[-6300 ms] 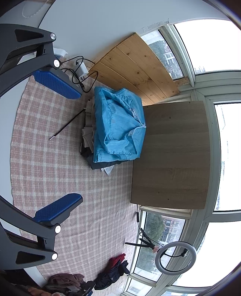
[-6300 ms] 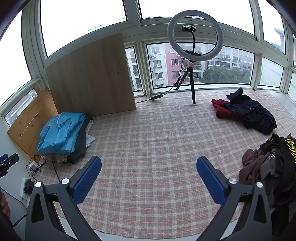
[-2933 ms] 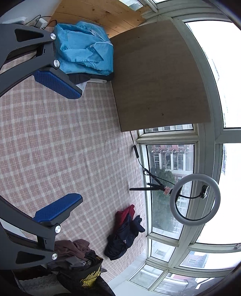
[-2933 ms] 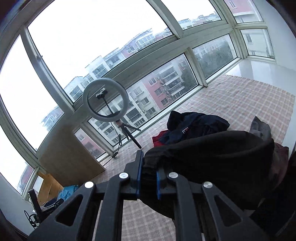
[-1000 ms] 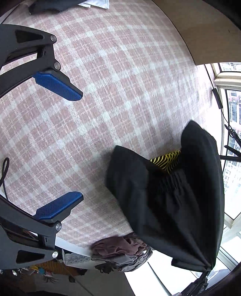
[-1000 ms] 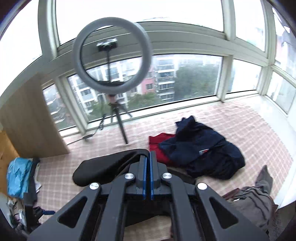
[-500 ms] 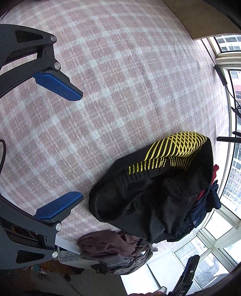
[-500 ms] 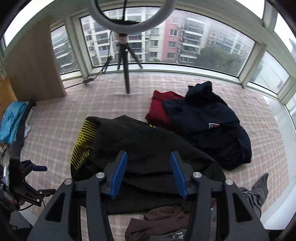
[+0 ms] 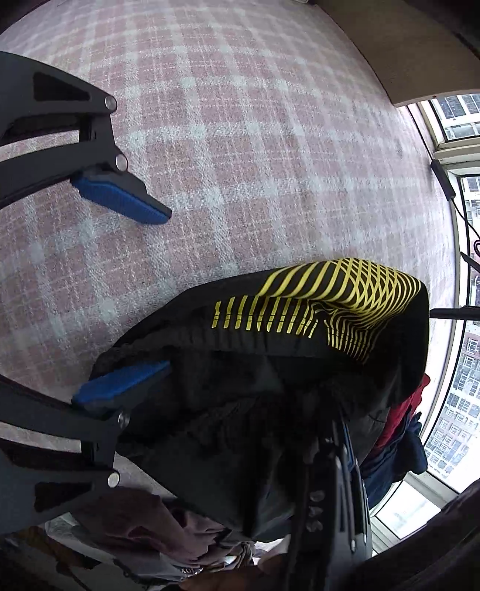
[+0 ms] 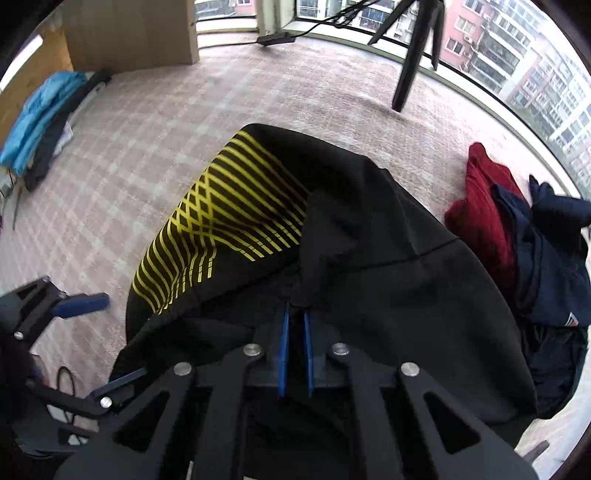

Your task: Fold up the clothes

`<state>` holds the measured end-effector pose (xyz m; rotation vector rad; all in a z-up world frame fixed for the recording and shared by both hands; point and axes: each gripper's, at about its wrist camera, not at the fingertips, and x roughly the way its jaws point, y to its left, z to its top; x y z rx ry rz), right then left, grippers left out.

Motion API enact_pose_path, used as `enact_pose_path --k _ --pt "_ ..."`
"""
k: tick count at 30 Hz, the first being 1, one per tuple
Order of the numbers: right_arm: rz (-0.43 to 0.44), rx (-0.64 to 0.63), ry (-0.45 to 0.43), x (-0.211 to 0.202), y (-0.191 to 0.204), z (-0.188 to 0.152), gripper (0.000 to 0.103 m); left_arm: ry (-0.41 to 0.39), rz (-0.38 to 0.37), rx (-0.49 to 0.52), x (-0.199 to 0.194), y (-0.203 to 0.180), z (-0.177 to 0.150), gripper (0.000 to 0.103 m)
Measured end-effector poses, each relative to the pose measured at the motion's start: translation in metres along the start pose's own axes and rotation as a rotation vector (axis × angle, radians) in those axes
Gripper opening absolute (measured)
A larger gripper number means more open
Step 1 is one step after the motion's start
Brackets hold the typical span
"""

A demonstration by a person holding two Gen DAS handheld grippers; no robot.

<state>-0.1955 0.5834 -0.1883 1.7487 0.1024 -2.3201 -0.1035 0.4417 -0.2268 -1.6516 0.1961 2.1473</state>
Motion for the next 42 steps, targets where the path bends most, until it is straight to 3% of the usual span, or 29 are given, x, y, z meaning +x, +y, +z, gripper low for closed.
enact_pose_path --k 2,3,5,8,11,12,14,16,19,22,26,28,30,33,36,38,39,40,42 --pt "0.032 0.05 -0.05 -0.027 -0.024 -0.005 0.007 -0.023 0.009 0.007 0.002 -0.005 0.003 0.04" --pt "0.035 0.075 -0.073 -0.04 -0.038 -0.007 0.007 -0.03 0.004 0.005 0.002 -0.006 0.004 0.023" --pt "0.017 0.124 -0.114 -0.064 -0.068 -0.011 0.005 -0.023 -0.043 -0.022 0.0 0.0 0.005 0.006" --pt "0.027 0.253 -0.171 -0.091 -0.115 -0.017 0.005 -0.039 -0.068 -0.044 -0.013 0.013 0.002 0.006" --pt "-0.216 0.25 -0.174 -0.096 -0.133 -0.015 0.005 -0.066 -0.05 -0.066 -0.03 0.027 -0.003 0.006" --pt "-0.232 0.255 -0.163 -0.094 -0.136 -0.014 0.007 -0.07 -0.05 -0.077 -0.035 0.031 -0.004 0.006" --pt "-0.084 0.241 -0.14 -0.092 -0.129 -0.013 0.008 -0.074 -0.055 -0.094 -0.04 0.039 -0.007 0.006" --pt "0.012 0.146 -0.123 -0.09 -0.104 -0.014 0.027 -0.067 -0.057 -0.101 -0.04 0.042 -0.009 0.006" --pt "-0.017 -0.018 -0.118 -0.081 -0.053 -0.026 0.054 -0.061 -0.063 -0.11 -0.038 0.044 -0.01 0.006" --pt "-0.097 -0.154 -0.09 -0.056 -0.016 -0.034 0.062 -0.059 -0.073 -0.116 -0.037 0.047 -0.01 0.006" --pt "-0.242 -0.161 -0.037 -0.007 -0.013 -0.02 0.061 -0.054 -0.083 -0.101 -0.034 0.049 -0.011 0.006" --pt "-0.202 -0.07 -0.018 0.001 -0.028 -0.008 0.024 -0.071 -0.098 -0.107 -0.042 0.05 -0.011 0.006" --pt "-0.106 0.018 -0.067 -0.018 -0.04 0.004 0.023 -0.098 -0.113 -0.119 -0.052 0.053 -0.01 0.005" --pt "-0.092 -0.061 -0.201 -0.073 -0.022 0.02 0.022 -0.151 -0.117 -0.135 -0.082 0.066 -0.017 0.005" --pt "-0.02 -0.201 -0.273 -0.114 0.021 0.043 0.022 -0.193 -0.092 -0.159 -0.116 0.083 -0.04 0.005" --pt "0.058 -0.265 -0.298 -0.117 0.057 0.066 0.032 -0.193 -0.074 -0.193 -0.124 0.09 -0.059 0.007" --pt "0.087 -0.294 -0.29 -0.109 0.076 0.08 0.059 -0.17 -0.054 -0.209 -0.124 0.098 -0.073 0.012" --pt "0.064 -0.317 -0.258 -0.092 0.094 0.093 0.081 -0.137 -0.014 -0.228 -0.118 0.105 -0.084 0.016" --pt "-0.071 -0.335 -0.194 -0.06 0.122 0.11 0.081 -0.061 0.071 -0.266 -0.102 0.122 -0.099 0.017"
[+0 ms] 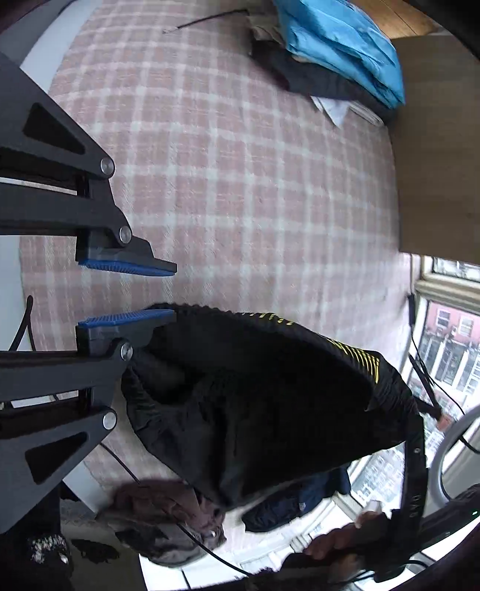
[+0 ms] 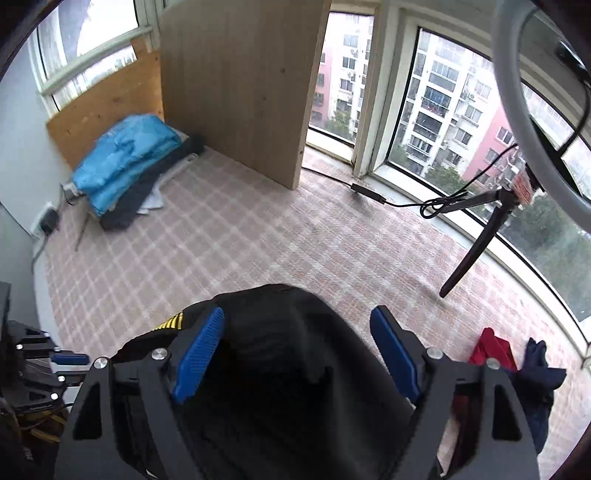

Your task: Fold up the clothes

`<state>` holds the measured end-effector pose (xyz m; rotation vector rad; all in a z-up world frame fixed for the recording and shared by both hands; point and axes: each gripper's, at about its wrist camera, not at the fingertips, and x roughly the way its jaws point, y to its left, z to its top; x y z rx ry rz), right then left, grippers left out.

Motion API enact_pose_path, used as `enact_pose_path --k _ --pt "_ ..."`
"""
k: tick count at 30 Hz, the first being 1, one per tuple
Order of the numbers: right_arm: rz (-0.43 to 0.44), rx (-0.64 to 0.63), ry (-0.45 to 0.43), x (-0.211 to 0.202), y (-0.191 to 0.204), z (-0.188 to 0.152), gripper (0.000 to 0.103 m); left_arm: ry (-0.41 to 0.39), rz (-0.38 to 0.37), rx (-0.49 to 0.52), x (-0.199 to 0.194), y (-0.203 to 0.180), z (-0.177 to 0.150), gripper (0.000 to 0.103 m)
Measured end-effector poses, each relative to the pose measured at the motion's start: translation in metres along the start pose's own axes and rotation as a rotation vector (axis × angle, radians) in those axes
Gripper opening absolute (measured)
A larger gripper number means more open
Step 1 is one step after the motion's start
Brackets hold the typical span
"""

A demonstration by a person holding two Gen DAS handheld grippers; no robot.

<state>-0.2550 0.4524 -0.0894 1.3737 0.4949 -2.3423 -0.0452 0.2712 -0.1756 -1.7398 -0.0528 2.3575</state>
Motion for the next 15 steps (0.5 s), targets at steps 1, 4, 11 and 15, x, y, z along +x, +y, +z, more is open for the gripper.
enact_pose_path --k 1,4,11,15 --pt "-0.065 0.006 0.03 0.008 0.007 0.001 0.081 0.023 0.026 -0.016 0.006 0.01 -0.003 0.017" --pt "-0.036 0.068 -0.001 -0.005 0.016 -0.022 0.08 0.015 -0.005 -0.024 0.006 0.03 0.004 0.017" --pt "0.048 0.35 0.013 -0.017 0.043 -0.124 0.067 0.004 -0.103 0.256 0.037 0.007 0.078 0.041" --pt "0.065 0.565 0.079 0.03 0.06 -0.154 0.057 0.071 -0.136 0.34 0.073 0.001 0.109 0.041"
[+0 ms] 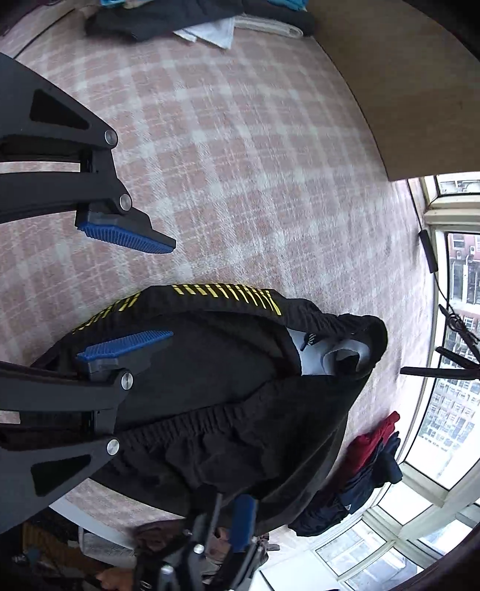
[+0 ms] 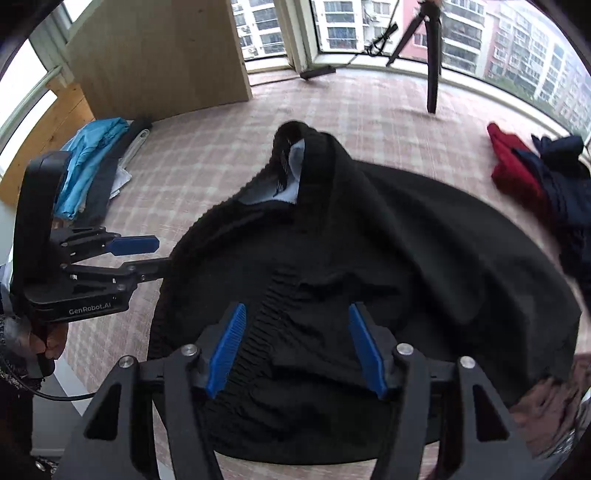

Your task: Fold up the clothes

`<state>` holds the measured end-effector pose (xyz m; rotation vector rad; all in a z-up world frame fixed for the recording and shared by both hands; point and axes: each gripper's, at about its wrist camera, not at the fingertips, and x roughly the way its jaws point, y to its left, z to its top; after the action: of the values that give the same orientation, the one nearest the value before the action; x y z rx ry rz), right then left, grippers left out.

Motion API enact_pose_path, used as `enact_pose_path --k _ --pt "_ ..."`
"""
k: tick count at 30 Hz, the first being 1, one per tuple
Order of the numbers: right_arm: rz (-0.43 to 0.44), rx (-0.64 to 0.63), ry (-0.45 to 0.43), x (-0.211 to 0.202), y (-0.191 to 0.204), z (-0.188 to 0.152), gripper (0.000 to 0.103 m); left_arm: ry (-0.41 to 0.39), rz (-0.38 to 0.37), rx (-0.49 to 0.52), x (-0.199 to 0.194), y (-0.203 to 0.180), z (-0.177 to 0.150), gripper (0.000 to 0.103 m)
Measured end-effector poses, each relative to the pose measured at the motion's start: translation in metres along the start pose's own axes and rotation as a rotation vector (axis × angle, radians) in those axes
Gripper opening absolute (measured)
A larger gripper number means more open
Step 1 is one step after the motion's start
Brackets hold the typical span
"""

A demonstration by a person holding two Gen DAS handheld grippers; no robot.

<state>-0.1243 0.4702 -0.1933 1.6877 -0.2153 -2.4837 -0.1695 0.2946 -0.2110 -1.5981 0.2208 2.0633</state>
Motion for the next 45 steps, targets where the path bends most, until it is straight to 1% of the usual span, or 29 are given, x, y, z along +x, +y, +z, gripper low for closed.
enact_pose_path --k 2,4,5,7,8,9,10,11,13,16,17,24,25,27,29,31,33,36,39,41,43,45 --pt "-0.037 0.073 0.022 0.024 0.004 -0.006 0.057 0.029 -0.05 0.01 0.012 0.005 0.007 0.041" --pt "-0.071 0.092 0.028 0.038 0.013 -0.008 0.058 0.011 -0.071 0.036 0.015 0.005 0.011 0.04" --pt "-0.103 0.081 0.026 0.042 0.019 -0.007 0.059 0.006 -0.078 0.046 0.016 0.005 0.013 0.038" --pt "-0.169 0.056 0.025 0.048 0.032 -0.006 0.06 0.003 -0.105 0.064 0.016 0.005 0.015 0.025" --pt "-0.201 0.046 0.033 0.05 0.037 -0.005 0.059 0.003 -0.125 0.073 0.017 0.005 0.016 0.013" --pt "-0.221 0.042 0.042 0.052 0.04 -0.004 0.059 0.003 -0.143 0.086 0.017 0.004 0.016 0.014" --pt "-0.232 0.039 0.048 0.052 0.043 -0.004 0.056 -0.001 -0.147 0.105 0.017 0.003 0.016 0.013" --pt "-0.236 0.037 0.053 0.051 0.044 -0.003 0.052 -0.006 -0.141 0.127 0.017 0.001 0.015 0.01" --pt "-0.232 0.067 0.061 0.043 0.035 -0.003 0.021 -0.013 -0.147 0.146 0.015 0.002 0.013 0.008" --pt "-0.23 0.129 0.074 0.029 0.016 -0.004 0.019 -0.024 -0.174 0.147 0.011 0.008 0.013 0.007" --pt "-0.232 0.15 0.064 0.021 0.01 -0.005 0.019 -0.026 -0.18 0.146 0.009 0.011 0.013 0.006" --pt "-0.24 0.277 -0.105 -0.05 -0.034 -0.016 0.015 -0.058 -0.186 0.15 -0.002 0.018 0.014 0.005" --pt "-0.232 0.294 -0.13 -0.06 -0.04 -0.016 0.014 -0.067 -0.188 0.139 -0.004 0.019 0.016 0.005" --pt "-0.197 0.33 -0.182 -0.083 -0.054 -0.014 0.013 -0.089 -0.214 0.08 -0.014 0.028 0.023 0.004" --pt "-0.188 0.324 -0.265 -0.122 -0.058 -0.008 0.012 -0.115 -0.233 0.032 -0.025 0.035 0.03 0.004" --pt "-0.191 0.298 -0.364 -0.169 -0.058 0.0 0.012 -0.166 -0.199 0.044 -0.055 0.036 0.037 0.004" --pt "-0.198 0.26 -0.483 -0.223 -0.053 0.009 0.012 -0.229 -0.169 0.06 -0.091 0.036 0.043 0.004" --pt "-0.158 0.215 -0.616 -0.292 -0.049 0.019 0.012 -0.337 -0.124 0.077 -0.15 0.038 0.048 0.004" --pt "-0.134 0.152 -0.7 -0.34 -0.036 0.021 0.012 -0.444 -0.085 0.105 -0.216 0.037 0.047 0.004" --pt "-0.137 0.104 -0.738 -0.362 -0.023 0.022 0.012 -0.5 -0.057 0.131 -0.259 0.032 0.042 0.004" --pt "-0.108 0.073 -0.768 -0.38 -0.014 0.019 0.012 -0.549 0.001 0.162 -0.299 0.025 0.036 0.004" --pt "-0.08 0.045 -0.798 -0.395 -0.005 0.013 0.012 -0.593 0.066 0.203 -0.338 0.018 0.021 0.004"
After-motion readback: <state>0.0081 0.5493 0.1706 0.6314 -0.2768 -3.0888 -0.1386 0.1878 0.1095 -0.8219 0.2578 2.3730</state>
